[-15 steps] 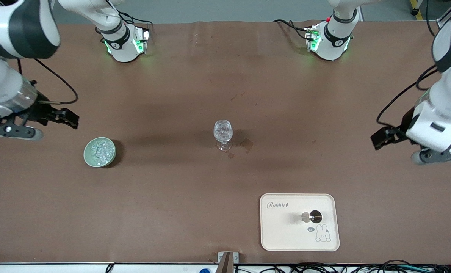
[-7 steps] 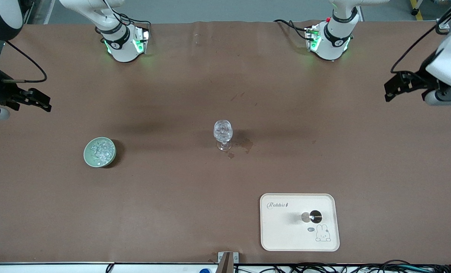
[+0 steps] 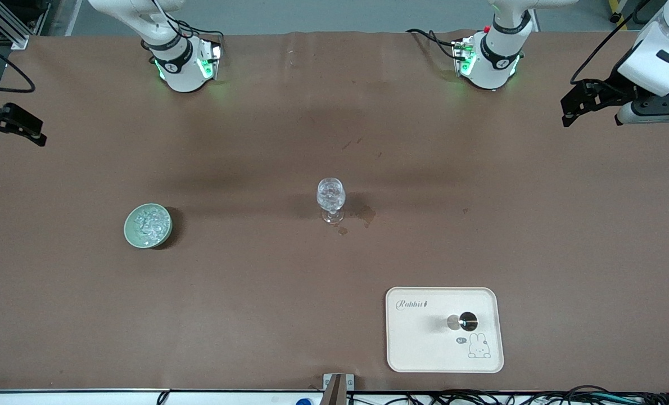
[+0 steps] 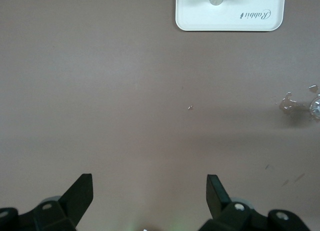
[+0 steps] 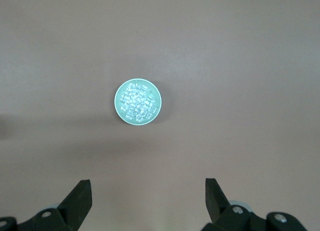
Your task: Pour wine and add ice with both arms
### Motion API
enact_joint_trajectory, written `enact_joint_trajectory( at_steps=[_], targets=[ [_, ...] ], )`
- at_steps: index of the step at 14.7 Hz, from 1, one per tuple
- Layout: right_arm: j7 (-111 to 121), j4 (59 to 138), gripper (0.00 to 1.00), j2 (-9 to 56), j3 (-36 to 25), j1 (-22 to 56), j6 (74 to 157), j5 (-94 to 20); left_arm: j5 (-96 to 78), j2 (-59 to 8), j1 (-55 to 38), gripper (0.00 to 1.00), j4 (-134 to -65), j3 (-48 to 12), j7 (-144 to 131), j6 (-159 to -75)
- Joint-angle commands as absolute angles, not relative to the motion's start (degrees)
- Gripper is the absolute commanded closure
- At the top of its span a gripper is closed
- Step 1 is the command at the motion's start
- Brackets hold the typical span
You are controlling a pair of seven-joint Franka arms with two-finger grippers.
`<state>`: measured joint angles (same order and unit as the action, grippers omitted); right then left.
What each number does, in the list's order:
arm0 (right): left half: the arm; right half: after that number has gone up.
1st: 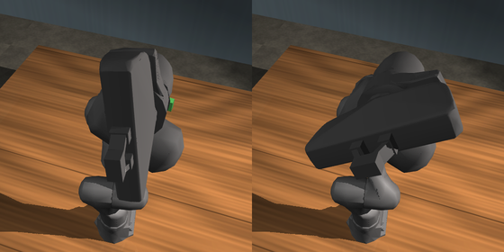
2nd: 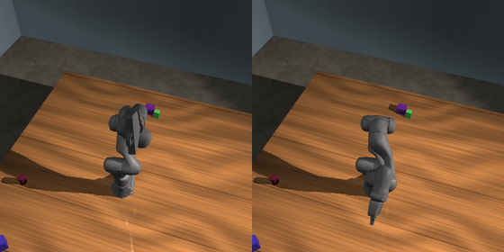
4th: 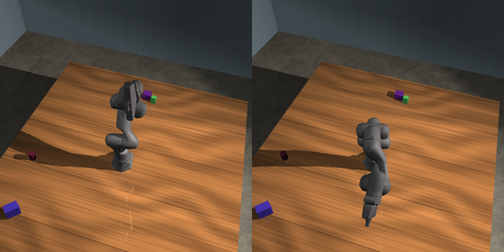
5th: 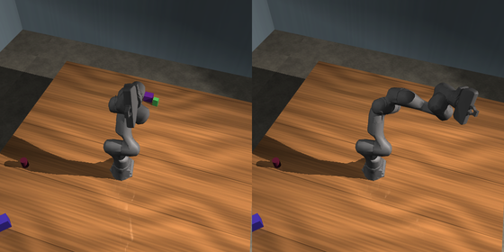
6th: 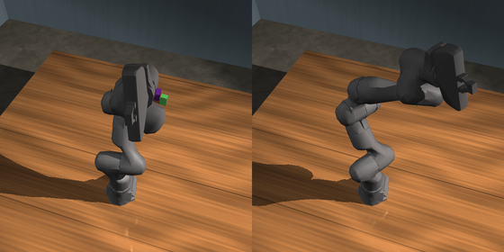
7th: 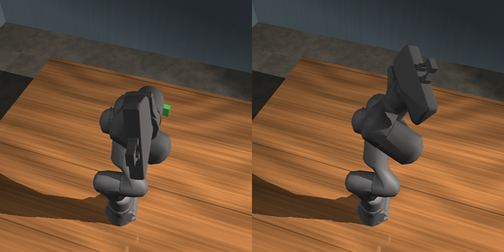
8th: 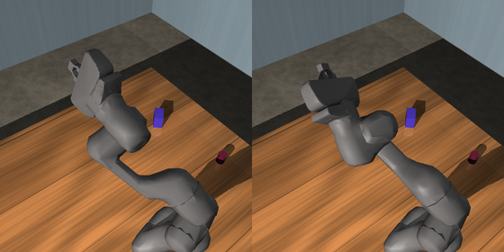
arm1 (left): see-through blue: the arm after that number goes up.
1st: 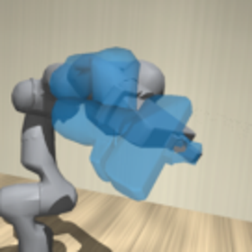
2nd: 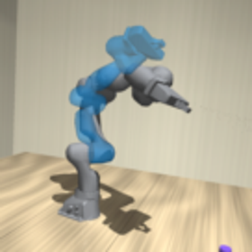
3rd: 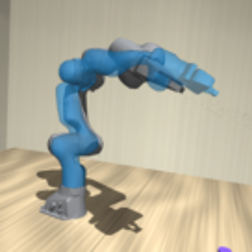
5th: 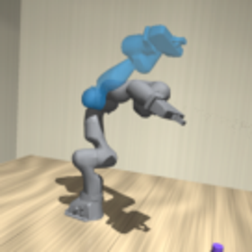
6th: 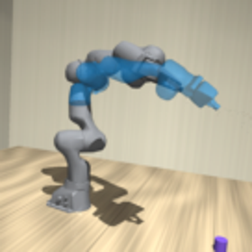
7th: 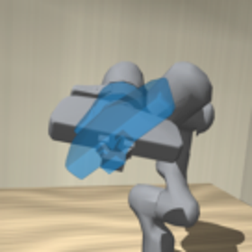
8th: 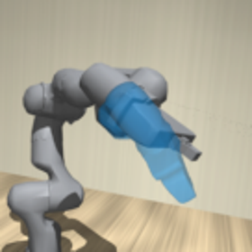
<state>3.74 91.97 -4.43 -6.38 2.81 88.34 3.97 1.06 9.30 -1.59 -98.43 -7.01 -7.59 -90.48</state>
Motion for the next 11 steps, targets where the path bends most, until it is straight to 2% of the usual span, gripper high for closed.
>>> enact_joint_trajectory(
  at_steps=[1,5,11],
  targets=[
    [5.36,89.22,0.00,-4.04,-5.71,1.76,85.88,3.34,0.09,9.85,-1.49,0.00,-98.62,-6.68,-6.68,-91.50],
    [7.02,88.68,0.00,-4.04,-5.54,2.28,82.10,3.34,0.17,8.97,-1.93,0.00,-98.00,-6.77,-6.59,-91.23],
    [7.56,89.65,0.00,-4.13,-5.45,2.46,82.09,1.76,0.18,8.00,-1.93,0.00,-96.42,-6.86,-6.68,-90.27]
  ],
)
